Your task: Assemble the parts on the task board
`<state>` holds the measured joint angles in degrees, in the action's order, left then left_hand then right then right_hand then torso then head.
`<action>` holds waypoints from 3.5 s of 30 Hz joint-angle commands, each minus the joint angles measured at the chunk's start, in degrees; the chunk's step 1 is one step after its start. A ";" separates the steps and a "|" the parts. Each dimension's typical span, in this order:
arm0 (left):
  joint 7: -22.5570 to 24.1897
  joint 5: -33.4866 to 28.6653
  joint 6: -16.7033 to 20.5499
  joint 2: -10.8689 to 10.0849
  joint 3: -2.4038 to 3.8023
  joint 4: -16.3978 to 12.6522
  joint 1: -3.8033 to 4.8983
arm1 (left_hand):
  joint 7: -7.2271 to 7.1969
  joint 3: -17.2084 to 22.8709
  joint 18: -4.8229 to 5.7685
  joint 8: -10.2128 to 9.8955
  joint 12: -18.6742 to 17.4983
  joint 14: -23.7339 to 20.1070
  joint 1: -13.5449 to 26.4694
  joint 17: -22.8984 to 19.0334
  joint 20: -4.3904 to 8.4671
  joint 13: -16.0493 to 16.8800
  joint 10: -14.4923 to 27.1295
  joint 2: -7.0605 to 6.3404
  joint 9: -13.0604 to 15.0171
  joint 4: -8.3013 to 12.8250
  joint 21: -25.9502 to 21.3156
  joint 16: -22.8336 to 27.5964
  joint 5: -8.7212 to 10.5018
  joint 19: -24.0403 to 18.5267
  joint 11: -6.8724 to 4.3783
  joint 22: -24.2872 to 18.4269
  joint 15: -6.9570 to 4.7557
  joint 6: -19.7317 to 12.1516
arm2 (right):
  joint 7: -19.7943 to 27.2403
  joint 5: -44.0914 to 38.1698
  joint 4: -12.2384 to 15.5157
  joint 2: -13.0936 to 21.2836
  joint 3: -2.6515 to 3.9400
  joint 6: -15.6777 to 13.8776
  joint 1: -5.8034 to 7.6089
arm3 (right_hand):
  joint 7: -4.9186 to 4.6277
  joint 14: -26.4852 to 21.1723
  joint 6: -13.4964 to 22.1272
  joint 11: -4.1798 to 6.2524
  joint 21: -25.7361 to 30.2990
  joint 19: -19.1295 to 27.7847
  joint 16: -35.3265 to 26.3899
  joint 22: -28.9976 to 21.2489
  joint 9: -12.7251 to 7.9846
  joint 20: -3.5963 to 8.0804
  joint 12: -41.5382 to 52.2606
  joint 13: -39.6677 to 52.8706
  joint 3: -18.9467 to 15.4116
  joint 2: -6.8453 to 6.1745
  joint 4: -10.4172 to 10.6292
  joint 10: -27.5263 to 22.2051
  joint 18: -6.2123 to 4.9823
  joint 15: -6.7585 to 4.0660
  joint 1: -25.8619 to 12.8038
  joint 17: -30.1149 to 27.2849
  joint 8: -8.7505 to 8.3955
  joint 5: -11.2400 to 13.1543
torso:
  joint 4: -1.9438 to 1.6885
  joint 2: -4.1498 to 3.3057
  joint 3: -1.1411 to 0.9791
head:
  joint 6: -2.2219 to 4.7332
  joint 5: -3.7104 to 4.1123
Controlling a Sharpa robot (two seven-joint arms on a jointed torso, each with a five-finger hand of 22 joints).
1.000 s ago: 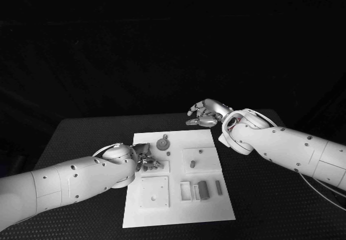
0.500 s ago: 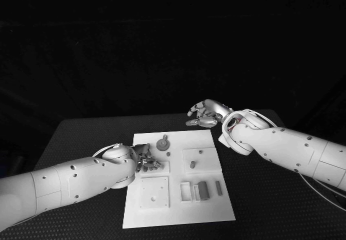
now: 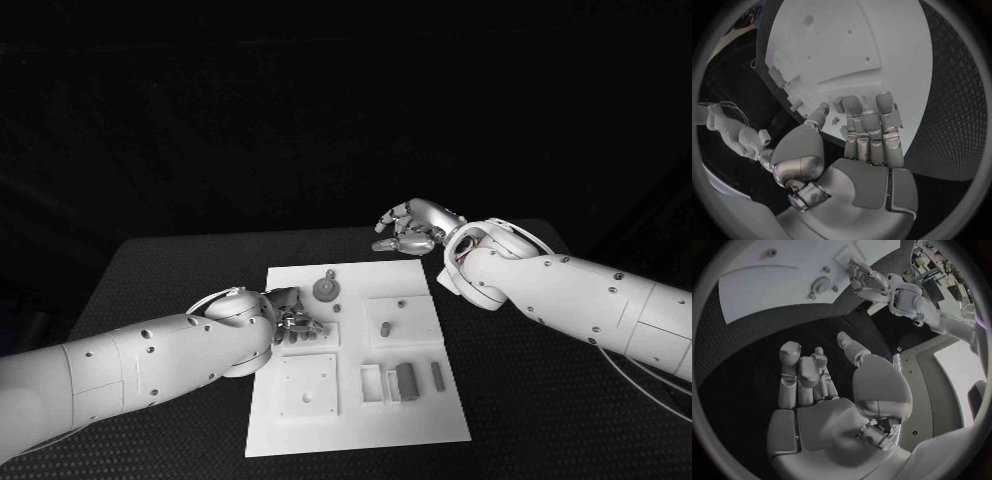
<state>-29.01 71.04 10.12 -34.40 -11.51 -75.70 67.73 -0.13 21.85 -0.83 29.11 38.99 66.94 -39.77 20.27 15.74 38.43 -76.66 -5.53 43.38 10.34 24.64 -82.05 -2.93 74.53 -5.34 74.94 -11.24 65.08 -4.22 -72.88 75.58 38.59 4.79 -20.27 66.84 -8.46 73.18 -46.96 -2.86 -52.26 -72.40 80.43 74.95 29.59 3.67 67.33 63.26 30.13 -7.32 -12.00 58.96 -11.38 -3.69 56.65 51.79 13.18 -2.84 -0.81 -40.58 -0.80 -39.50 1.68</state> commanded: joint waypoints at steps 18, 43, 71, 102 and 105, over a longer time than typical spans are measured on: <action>1.19 -3.51 0.77 -1.35 2.04 -0.25 -0.02 | 0.24 -0.40 0.08 0.26 0.28 0.26 0.17 -0.16 0.16 -0.15 0.09 0.86 0.02 1.25 -0.26 -0.38 0.14 0.02 -0.33 1.05 -0.36 0.29 | 0.18 -0.09 -0.32 0.08 0.03 0.48 -0.04 | -1.01 -0.06 0.71 -0.06 0.26 0.05 -0.22 0.87 0.00 0.40 0.21 -0.08 -0.04 0.04 0.43 -0.36 -3.62 0.26 -0.49 0.08 -0.20 -0.23 | 0.05 0.00 0.01 | 0.11 0.05; 2.27 -8.67 -6.60 3.04 6.14 15.40 4.54 | 5.91 0.87 0.78 -7.19 -5.04 -7.55 1.62 -3.32 -3.40 -3.36 8.65 0.69 -3.79 3.02 -6.90 4.80 0.12 -7.53 4.86 -1.29 4.71 -12.07 | 0.17 0.09 -1.05 -0.34 0.03 0.58 -0.03 | -1.01 -0.05 0.72 -0.06 0.28 0.03 -0.23 0.88 0.00 0.39 0.22 -0.10 -0.07 0.01 0.54 -0.37 -3.62 0.26 -0.58 0.09 -0.21 -0.23 | 0.06 -0.17 0.06 | 0.54 0.27; 2.60 -3.57 -15.15 9.79 6.23 24.58 5.30 | 7.23 2.09 -0.18 -10.22 -5.00 -8.05 1.64 -4.05 -4.84 -4.15 9.18 1.19 -6.54 3.21 -8.04 4.80 -0.01 -7.53 6.06 -1.45 5.92 -14.63 | 0.14 0.10 -1.09 -0.95 0.03 0.60 -0.03 | -1.03 -0.04 0.81 -0.08 0.30 0.02 -0.24 0.89 -0.02 0.40 0.23 -0.12 -0.08 -0.03 0.68 -0.37 -3.62 0.27 -0.67 0.10 -0.27 -0.23 | 0.25 -0.95 -0.05 | 0.64 0.50; 2.53 -3.03 -17.21 12.03 6.03 26.48 4.34 | 6.39 2.20 -0.01 -9.58 -3.70 -7.62 1.11 -4.28 -4.39 -4.54 8.53 4.22 -7.45 4.22 -7.71 3.45 -2.82 -6.74 5.31 -0.02 5.26 -11.43 | 0.11 0.10 -1.09 -1.28 0.03 0.66 -0.02 | -1.03 -0.03 0.82 -0.08 0.33 0.00 -0.24 0.91 -0.02 0.41 0.25 -0.14 -0.06 -0.04 0.76 -0.38 -3.62 0.28 -0.65 0.12 -0.28 -0.23 | 0.15 -0.88 -0.02 | 0.34 0.75; 2.55 -3.03 -17.16 12.10 5.88 26.58 4.33 | 6.34 2.18 0.00 -9.50 -3.64 -7.59 1.12 -4.29 -4.37 -4.55 8.48 4.37 -7.45 4.27 -7.70 3.40 -2.86 -6.70 5.27 0.04 5.23 -11.23 | 0.10 0.10 -1.10 -1.31 0.03 0.69 -0.02 | -1.03 -0.03 0.82 -0.08 0.33 0.00 -0.25 0.91 -0.02 0.41 0.25 -0.14 -0.05 -0.04 0.76 -0.38 -3.62 0.28 -0.65 0.12 -0.28 -0.23 | 0.20 -0.90 -0.03 | 0.35 0.71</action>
<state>-27.06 67.63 -6.13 -22.47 -5.63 -49.16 72.06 6.22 23.93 -0.82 19.26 35.00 59.47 -38.80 16.03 11.33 33.96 -67.80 -1.70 36.04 14.28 16.81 -78.29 -5.60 67.50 0.09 74.93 -5.61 53.45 -4.27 -72.72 74.43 37.33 4.79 -20.16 66.84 -8.44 73.18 -46.91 -2.86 -52.26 -72.28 80.43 74.95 29.58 3.74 67.33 63.17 30.13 -7.32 -11.69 58.96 -11.38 -3.69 56.65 51.82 13.18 -2.84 -0.65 -41.45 -0.82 -39.15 2.43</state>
